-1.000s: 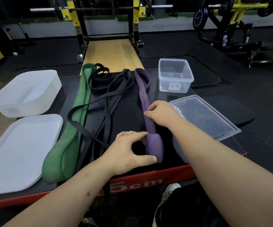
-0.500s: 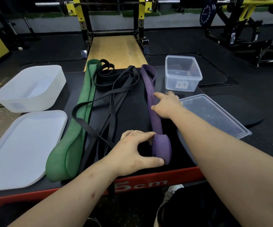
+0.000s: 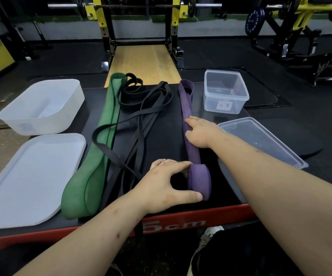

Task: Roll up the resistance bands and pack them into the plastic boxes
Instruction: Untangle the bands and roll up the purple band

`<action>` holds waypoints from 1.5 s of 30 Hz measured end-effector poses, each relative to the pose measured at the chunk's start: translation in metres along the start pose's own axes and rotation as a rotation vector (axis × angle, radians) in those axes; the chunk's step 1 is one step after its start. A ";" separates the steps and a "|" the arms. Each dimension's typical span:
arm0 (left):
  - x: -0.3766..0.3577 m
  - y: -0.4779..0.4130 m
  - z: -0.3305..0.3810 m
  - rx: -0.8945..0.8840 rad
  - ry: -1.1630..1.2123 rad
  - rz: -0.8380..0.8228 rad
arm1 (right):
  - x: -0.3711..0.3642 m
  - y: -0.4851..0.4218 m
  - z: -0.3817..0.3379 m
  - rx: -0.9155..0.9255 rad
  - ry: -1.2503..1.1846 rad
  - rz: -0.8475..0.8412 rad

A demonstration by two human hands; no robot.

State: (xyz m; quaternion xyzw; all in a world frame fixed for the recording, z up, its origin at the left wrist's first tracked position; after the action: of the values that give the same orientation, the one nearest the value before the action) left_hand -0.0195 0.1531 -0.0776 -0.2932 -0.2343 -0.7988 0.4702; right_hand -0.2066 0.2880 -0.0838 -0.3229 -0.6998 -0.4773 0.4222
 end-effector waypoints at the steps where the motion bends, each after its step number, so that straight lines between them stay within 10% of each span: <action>1: 0.000 0.000 -0.001 0.000 0.004 -0.002 | 0.000 0.004 0.001 0.022 -0.001 0.004; 14: -0.004 -0.004 -0.013 0.002 -0.003 0.017 | -0.050 0.125 0.026 0.300 -0.311 0.130; 19: -0.004 -0.006 -0.012 0.007 0.007 0.004 | -0.070 0.165 0.030 0.440 -0.573 -0.108; 45: -0.011 -0.006 -0.019 0.008 -0.041 -0.022 | -0.083 0.155 0.036 0.466 -0.635 0.071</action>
State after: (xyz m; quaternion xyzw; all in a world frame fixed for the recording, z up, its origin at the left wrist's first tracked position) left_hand -0.0253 0.1502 -0.0996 -0.3051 -0.2501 -0.7969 0.4576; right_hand -0.0484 0.3702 -0.1041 -0.3738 -0.8735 -0.1673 0.2631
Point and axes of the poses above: each hand's wrist, its own y-axis away from the middle knuckle, its own x-axis out of the back of the hand, z = x × y, the point moved 3 cm from there along -y, towards the middle knuckle, and after that the axes turned 13 degrees about -z, right-handed, at the moved point
